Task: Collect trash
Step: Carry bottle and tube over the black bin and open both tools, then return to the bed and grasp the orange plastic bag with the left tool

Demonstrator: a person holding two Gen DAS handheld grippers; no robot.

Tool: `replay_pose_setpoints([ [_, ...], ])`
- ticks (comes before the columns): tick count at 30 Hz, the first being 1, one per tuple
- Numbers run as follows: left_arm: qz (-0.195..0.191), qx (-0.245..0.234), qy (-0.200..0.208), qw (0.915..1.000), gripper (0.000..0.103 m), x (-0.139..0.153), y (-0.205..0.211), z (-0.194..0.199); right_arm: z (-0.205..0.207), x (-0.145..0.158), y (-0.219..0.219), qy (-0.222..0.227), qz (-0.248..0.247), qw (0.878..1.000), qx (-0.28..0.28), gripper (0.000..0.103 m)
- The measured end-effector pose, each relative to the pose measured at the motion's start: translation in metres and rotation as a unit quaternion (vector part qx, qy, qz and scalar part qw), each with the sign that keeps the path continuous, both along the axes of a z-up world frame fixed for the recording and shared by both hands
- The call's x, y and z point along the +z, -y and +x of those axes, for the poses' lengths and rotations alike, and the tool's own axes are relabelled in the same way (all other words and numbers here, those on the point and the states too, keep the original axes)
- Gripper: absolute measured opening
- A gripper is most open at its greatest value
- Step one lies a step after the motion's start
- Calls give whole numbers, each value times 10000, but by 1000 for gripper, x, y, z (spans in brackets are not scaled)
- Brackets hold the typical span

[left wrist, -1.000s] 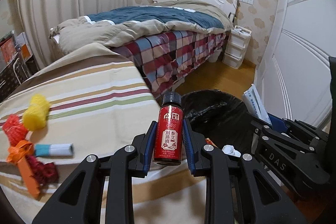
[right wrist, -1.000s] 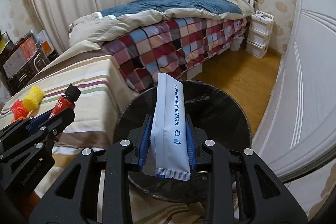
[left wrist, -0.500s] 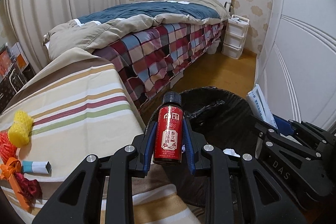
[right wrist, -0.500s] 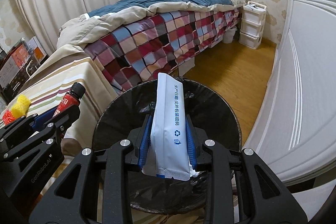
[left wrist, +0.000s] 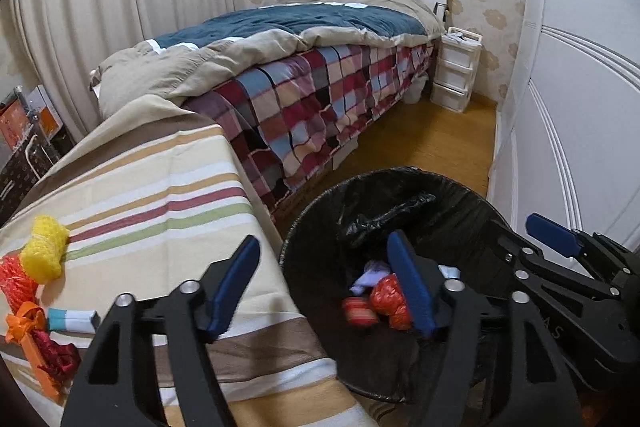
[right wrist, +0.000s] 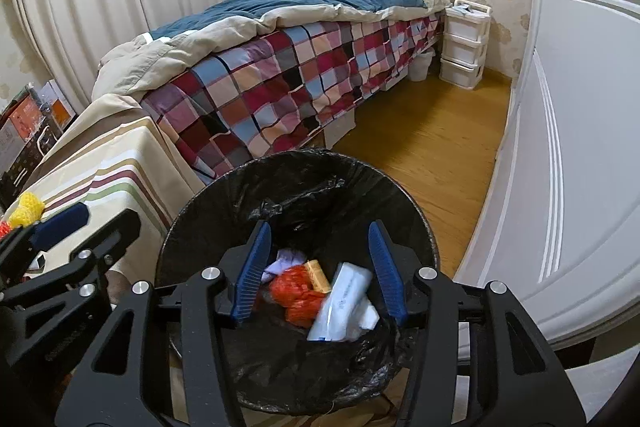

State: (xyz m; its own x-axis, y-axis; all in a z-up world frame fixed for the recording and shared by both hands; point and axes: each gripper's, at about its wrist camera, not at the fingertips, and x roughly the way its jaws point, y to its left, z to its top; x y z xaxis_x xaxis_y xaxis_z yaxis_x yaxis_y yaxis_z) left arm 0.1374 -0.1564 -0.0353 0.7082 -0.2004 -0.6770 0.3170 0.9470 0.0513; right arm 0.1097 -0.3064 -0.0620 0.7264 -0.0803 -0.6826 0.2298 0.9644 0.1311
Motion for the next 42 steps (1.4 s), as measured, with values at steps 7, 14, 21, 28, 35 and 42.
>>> replay_pose_setpoints([
  [7,42,264,121,9996,77,10,-24,-8,-7,6,-9,64,-7,10000,1,58],
  [14,72,625,155,9979,78,15,-64,-24,-18,12,-44,120,99,9994,312,63],
  [21,61,1139,197,9933,78,20,-119,-47,-25,15,-95,93,228,9963,825,64],
  [28,67,1823,171,9831,78,18,-183,-59,-23,11,-154,-27,131,9904,1379,64],
  [35,21,2392,73,9709,78,12,-238,-61,-16,9,-202,-138,-85,9836,1794,64],
  [42,-17,2476,-59,9688,78,2,-260,-63,-10,8,-230,-218,-183,9797,1985,64],
])
